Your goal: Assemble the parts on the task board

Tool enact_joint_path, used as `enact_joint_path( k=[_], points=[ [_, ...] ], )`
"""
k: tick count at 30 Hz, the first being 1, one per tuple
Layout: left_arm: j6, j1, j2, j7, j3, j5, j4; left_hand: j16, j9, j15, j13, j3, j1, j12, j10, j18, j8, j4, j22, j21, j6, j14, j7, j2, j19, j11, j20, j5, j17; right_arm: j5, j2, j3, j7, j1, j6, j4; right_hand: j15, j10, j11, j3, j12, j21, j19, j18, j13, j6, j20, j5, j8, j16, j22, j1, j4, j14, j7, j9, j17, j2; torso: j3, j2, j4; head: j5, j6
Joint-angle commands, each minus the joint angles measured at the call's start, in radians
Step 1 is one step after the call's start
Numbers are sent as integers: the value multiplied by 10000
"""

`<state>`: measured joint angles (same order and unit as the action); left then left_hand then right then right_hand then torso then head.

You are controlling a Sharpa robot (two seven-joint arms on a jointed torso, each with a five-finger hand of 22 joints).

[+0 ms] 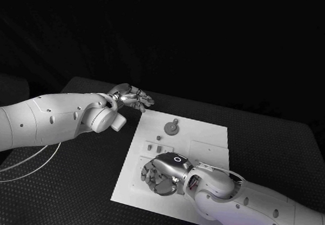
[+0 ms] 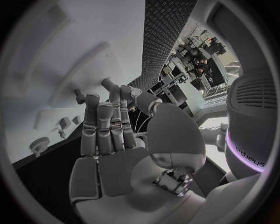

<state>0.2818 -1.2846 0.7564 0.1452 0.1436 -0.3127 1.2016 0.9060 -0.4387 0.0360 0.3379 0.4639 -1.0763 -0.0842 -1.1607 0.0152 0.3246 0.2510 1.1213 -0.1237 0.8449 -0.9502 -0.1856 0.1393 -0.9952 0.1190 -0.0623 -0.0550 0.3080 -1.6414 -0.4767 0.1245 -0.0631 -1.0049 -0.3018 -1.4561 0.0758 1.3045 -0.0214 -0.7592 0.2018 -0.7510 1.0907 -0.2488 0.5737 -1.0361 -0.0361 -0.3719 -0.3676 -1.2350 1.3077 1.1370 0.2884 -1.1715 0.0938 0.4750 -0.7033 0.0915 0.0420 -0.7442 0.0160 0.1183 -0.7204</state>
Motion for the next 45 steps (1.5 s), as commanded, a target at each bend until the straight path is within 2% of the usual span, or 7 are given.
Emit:
enact_joint_path(
  k=[1,23,33,42,45],
  points=[
    [-104,-18,-11,65,-6,41,25,-63,17,10,17,-27,-12,46,65,-2,66,-37,0,51,-53,-52,12,-105,-49,11,7,36,16,11,26,11,-28,22,66,27,107,37,-3,-35,-40,-38,-18,-130,-13,-137,34,-41,-37,-42,214,136,-3,16,49,377,-12,-221,0,-1,2,-11,0],
    [-101,-18,8,59,-6,41,29,-73,18,10,21,-29,-13,45,67,-2,69,-42,3,60,-56,-53,12,-104,-52,11,7,36,31,10,91,11,1,32,163,126,100,23,-10,-45,-70,-38,-51,-130,-1,-126,27,-42,-23,-41,212,133,1,46,53,388,-26,-239,-2,2,1,-48,12],
    [-120,-18,17,48,-6,41,65,-77,19,10,22,-29,-14,45,68,-2,71,-43,4,64,-57,-54,11,-103,-54,11,7,36,37,-445,109,13,572,32,467,273,61,-43,-49,-48,-157,-25,-137,-130,3,-66,-7,-40,30,-17,209,94,-6,112,82,397,-35,-256,0,7,-11,-49,13],
    [-136,-18,24,36,-6,41,66,-82,20,10,23,-32,-11,45,70,-3,72,-47,5,67,-59,-53,11,-101,-55,12,8,36,43,-452,113,13,606,32,252,273,51,-54,-59,-41,-176,-27,-157,-130,7,-52,-16,-38,44,-14,211,80,-6,126,90,400,-37,-238,-6,1,-6,-56,1],
    [-141,-18,25,36,-6,41,70,-83,20,11,23,-32,-11,46,71,-3,72,-47,6,69,-59,-53,11,-100,-55,12,8,36,44,-440,114,13,578,32,365,273,46,-61,-64,-35,-187,-29,-164,-130,9,-43,-20,-37,52,-11,212,72,-6,131,95,401,-38,-218,-6,1,-1,-63,-4]
  ],
)
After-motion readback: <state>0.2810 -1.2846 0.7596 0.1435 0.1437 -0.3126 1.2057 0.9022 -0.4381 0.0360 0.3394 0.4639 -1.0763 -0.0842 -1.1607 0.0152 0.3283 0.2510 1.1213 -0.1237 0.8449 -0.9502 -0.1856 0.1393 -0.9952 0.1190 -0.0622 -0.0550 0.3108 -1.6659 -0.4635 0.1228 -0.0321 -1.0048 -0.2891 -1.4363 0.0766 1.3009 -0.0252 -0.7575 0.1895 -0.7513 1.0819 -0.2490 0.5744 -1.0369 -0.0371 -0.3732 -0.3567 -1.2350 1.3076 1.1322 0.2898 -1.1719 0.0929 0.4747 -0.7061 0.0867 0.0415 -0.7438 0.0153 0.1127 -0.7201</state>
